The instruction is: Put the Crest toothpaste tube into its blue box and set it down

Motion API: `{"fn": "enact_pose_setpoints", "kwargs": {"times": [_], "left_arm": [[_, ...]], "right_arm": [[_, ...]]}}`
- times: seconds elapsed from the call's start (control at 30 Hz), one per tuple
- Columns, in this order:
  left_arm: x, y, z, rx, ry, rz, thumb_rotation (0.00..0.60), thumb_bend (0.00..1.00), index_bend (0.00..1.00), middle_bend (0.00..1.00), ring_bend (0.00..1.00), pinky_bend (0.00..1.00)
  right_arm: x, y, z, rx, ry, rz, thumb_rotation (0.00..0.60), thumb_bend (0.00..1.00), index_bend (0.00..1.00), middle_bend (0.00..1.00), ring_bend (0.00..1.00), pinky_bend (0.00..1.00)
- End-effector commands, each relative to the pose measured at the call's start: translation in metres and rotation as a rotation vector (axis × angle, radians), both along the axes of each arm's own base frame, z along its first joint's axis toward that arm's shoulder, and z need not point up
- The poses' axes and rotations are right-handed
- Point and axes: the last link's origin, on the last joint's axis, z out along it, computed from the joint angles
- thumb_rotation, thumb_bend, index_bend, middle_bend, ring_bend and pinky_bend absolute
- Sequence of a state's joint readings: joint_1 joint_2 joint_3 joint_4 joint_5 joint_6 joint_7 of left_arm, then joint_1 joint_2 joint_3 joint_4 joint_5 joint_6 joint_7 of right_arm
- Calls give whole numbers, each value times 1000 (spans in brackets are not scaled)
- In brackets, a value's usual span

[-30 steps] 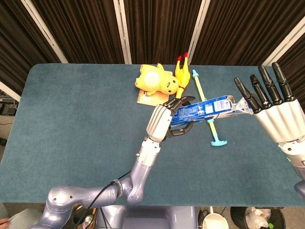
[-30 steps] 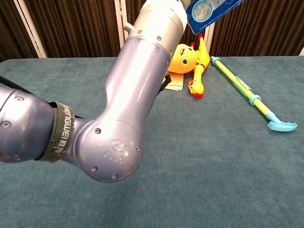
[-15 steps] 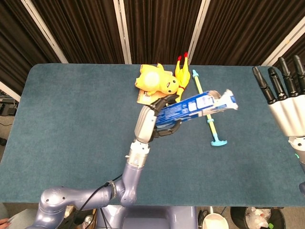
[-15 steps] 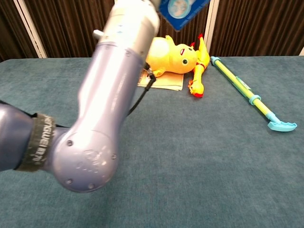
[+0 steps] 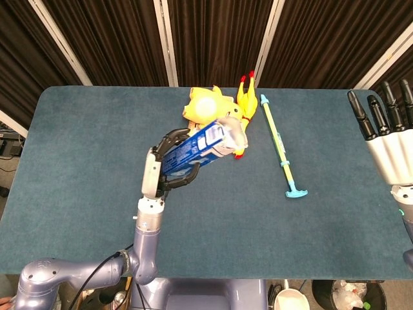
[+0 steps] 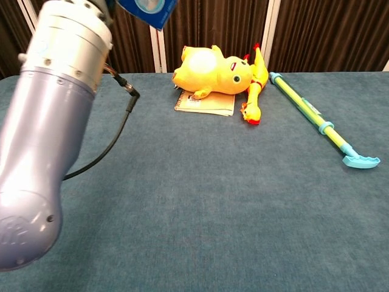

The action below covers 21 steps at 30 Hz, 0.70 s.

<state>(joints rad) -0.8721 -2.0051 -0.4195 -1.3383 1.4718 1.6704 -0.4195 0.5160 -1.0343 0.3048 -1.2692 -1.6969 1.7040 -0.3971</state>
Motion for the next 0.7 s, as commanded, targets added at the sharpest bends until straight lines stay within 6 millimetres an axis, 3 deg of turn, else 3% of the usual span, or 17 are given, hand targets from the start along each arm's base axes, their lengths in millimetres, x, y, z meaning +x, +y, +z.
{"fn": "enact_pose_setpoints", "kwargs": {"times": [0.03, 0.17, 0.27, 0.53, 0.7], "left_arm": [[-5, -6, 11, 15, -62, -33, 600, 432, 228, 396, 365, 485], [-5, -11, 22, 58, -126, -72, 600, 436, 222, 380, 349, 485], [-10, -9, 18, 51, -107, -59, 600, 435, 211, 372, 340, 485], [-31, 0, 0, 32, 66, -15, 600, 510, 267, 432, 384, 510], [-59, 3, -9, 31, 261, -13, 600, 505, 269, 433, 384, 510]], "right_arm": [[0, 0, -2, 4, -2, 0, 600, 253, 0, 397, 182, 176], [-2, 1, -3, 7, -6, -1, 600, 254, 0, 397, 182, 176], [-4, 1, -4, 12, -3, -8, 600, 253, 0, 397, 182, 176], [-7, 4, -6, 18, -11, -10, 600, 253, 0, 397, 182, 176], [-5, 6, -9, 32, -20, -1, 600, 254, 0, 397, 182, 176]]}}
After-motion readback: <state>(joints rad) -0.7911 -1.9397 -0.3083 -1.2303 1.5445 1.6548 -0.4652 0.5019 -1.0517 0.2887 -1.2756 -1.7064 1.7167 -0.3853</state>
